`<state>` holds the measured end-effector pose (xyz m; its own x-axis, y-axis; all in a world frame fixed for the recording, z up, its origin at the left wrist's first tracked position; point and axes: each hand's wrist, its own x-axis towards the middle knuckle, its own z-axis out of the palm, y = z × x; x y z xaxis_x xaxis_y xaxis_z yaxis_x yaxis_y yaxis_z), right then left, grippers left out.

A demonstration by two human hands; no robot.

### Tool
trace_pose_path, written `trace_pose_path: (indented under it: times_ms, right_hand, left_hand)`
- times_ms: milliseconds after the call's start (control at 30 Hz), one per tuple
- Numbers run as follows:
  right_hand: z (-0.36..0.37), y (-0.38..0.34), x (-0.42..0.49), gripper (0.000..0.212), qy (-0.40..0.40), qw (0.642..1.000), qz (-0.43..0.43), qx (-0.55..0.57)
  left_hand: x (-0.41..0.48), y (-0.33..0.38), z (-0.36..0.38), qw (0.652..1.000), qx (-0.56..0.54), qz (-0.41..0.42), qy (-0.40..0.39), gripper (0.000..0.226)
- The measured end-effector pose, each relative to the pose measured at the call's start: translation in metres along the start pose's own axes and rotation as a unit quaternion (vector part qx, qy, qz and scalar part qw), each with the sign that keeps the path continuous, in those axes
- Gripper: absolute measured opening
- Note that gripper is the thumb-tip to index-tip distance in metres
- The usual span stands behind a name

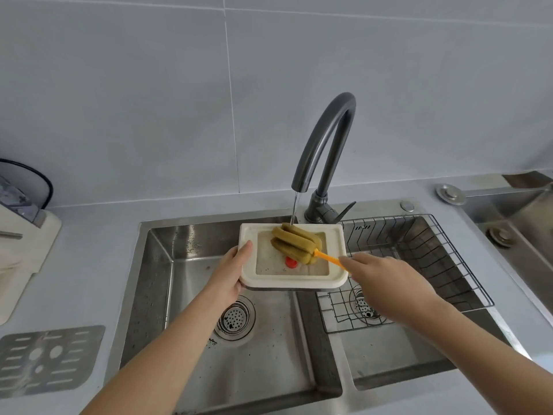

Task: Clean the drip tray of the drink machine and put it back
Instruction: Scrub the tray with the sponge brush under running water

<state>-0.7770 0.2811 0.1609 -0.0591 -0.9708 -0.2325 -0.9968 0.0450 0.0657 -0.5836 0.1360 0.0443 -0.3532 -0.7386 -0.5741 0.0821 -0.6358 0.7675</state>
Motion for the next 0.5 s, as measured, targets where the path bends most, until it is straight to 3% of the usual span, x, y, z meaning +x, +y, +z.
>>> trace_pose_path:
  times_ms: [333,500]
  right_hand:
    - [-0.004,-0.016,0.026,0.053,-0.032,0.998,-0.045,-0.025]
    - [-0.009,-0.016,0.029,0.062,-0.061,0.994,-0.089,-0.029]
  left_hand:
    - [0.011,0.005,-0.001,0.999,0.029,0.011,-0.041,0.039]
    - [0.017,0.005,-0.008,0.998,0.043,0.028,-0.028,0.029]
